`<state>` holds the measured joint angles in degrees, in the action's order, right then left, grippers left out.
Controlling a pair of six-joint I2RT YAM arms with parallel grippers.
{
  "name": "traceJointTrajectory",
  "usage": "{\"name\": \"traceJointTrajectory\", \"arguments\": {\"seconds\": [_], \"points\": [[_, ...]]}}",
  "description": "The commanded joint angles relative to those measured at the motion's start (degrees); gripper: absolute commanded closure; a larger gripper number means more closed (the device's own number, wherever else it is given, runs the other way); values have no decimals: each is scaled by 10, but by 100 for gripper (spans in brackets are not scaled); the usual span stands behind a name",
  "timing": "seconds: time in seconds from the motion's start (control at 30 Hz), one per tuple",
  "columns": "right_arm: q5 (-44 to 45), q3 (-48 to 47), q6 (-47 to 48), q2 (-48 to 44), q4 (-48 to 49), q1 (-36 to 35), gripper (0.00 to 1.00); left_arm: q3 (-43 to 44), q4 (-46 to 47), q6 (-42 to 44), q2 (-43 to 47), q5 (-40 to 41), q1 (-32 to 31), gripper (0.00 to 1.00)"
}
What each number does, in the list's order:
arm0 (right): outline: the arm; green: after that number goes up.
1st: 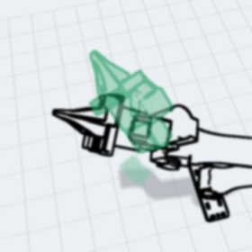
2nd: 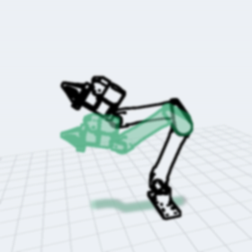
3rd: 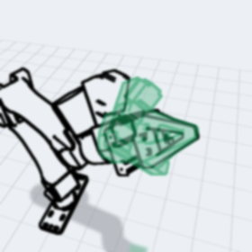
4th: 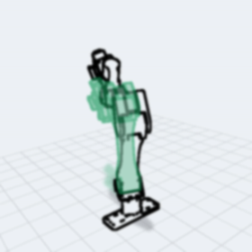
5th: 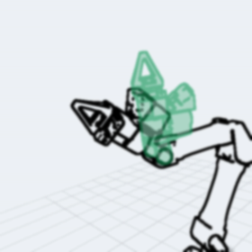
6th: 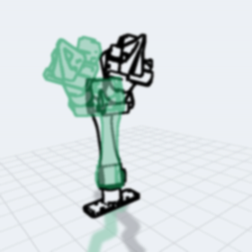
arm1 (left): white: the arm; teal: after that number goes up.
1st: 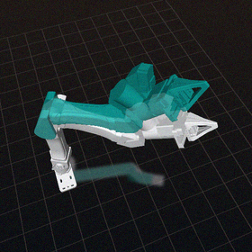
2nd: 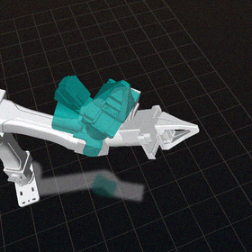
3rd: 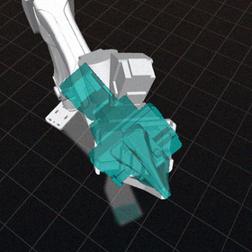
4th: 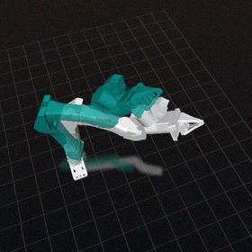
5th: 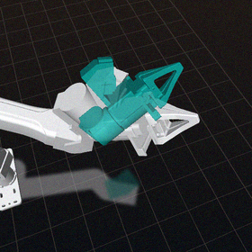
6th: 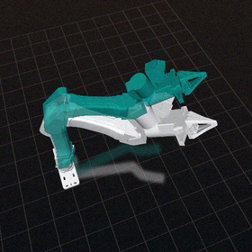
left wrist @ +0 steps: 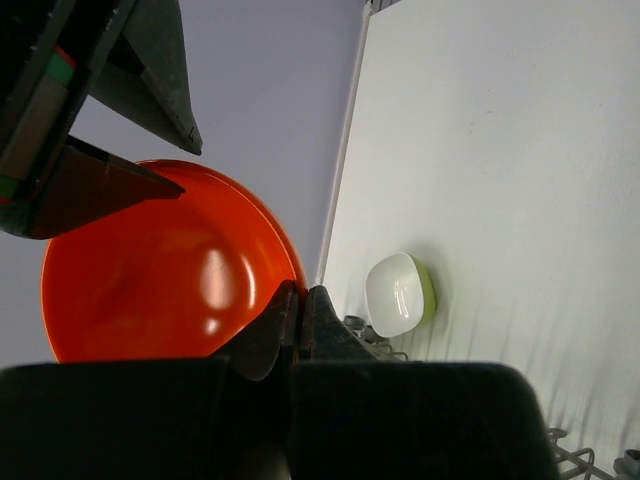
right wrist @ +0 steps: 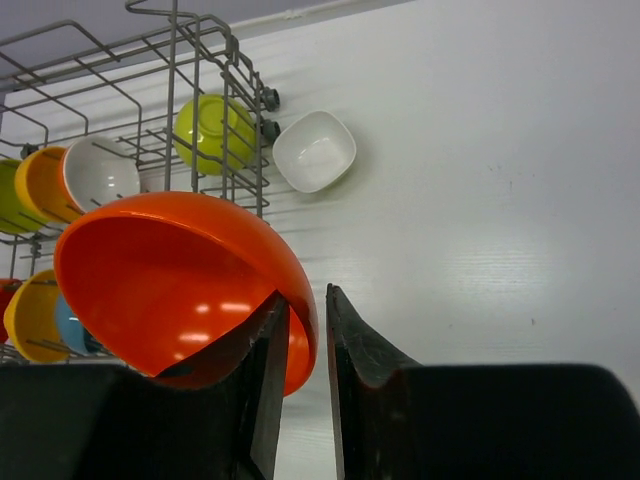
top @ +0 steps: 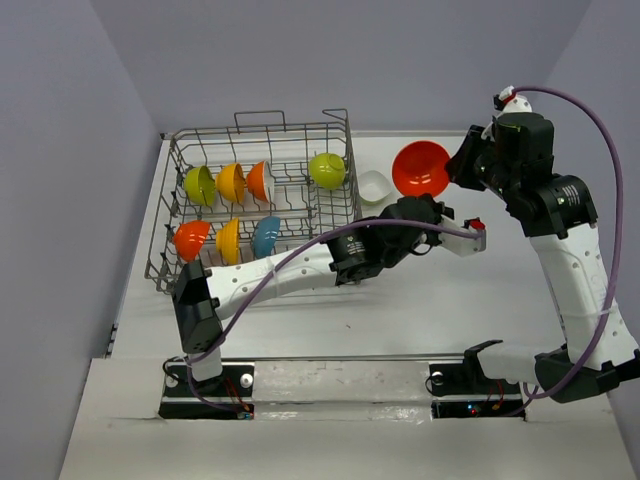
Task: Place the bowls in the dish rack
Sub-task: Pass from the right arm to the left
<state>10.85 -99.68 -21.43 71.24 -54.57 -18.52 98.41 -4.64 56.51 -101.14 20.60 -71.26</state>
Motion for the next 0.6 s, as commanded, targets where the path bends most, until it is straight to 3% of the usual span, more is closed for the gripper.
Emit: {"name": "traceJointTrajectory", "arguments": {"seconds": [0.0, 0.33, 0.57], "points": [[32, -25, -7, -15, 52, -2, 73, 9, 15, -6, 60, 8, -5, 100], [69, -24, -14, -18, 50, -2, 55, -1, 19, -4, 68, 12, -5, 100], [85, -28, -21, -21, 56, -2, 48, -16, 24, -6, 76, 12, -5, 100]]}}
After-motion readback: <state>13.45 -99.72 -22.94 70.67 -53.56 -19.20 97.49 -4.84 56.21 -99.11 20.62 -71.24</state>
